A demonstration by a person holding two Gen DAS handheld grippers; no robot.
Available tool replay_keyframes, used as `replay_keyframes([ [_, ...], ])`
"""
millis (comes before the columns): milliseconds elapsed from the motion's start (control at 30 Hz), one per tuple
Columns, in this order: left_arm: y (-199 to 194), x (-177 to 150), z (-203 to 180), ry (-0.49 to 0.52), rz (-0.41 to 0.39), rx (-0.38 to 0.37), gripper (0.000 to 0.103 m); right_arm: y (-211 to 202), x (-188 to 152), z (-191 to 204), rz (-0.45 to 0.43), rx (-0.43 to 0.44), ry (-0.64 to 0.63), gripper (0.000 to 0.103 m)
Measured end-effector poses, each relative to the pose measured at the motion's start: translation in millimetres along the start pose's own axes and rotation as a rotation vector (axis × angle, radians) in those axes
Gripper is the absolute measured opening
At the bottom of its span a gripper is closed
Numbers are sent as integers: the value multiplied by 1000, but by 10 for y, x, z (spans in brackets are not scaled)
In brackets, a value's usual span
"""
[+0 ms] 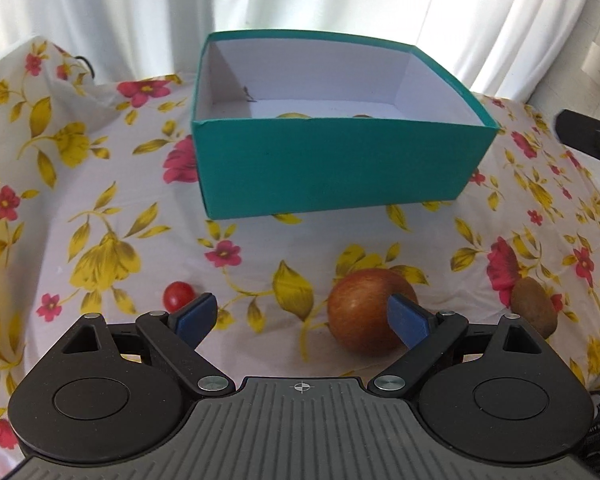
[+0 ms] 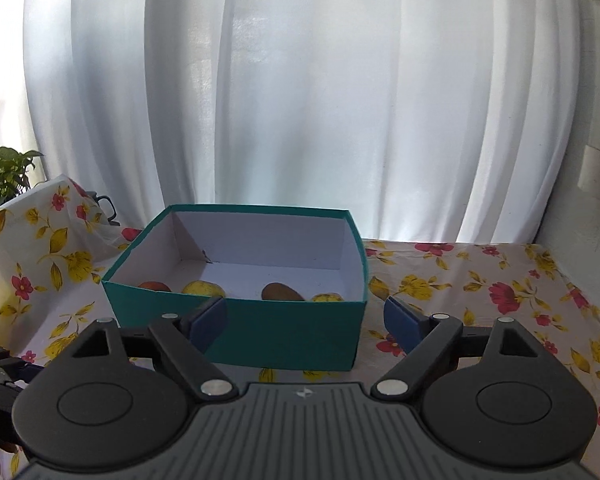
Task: Organize fruits
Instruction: 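Move the left gripper toward the remaining red apple while the right withdraws from the box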
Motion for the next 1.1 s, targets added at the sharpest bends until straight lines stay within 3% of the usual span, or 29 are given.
replay_keyframes([
  [400,32,33,-180,29,30,-4,95,-273,-304,-373,-18,-65,111,95],
  [1100,106,-52,-108,16,19,-24,95,-293,-339,-368,-31,-51,119,99],
])
Point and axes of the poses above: each gripper's, at about its wrist camera, not at the fingertips, and y roughly the way its jaws point, z to its left, x to its top, the point moved 2 cm from there along y, roughly the way its jaws point, and after that the axes turned 13 degrees about z, right-handed, at the moved point
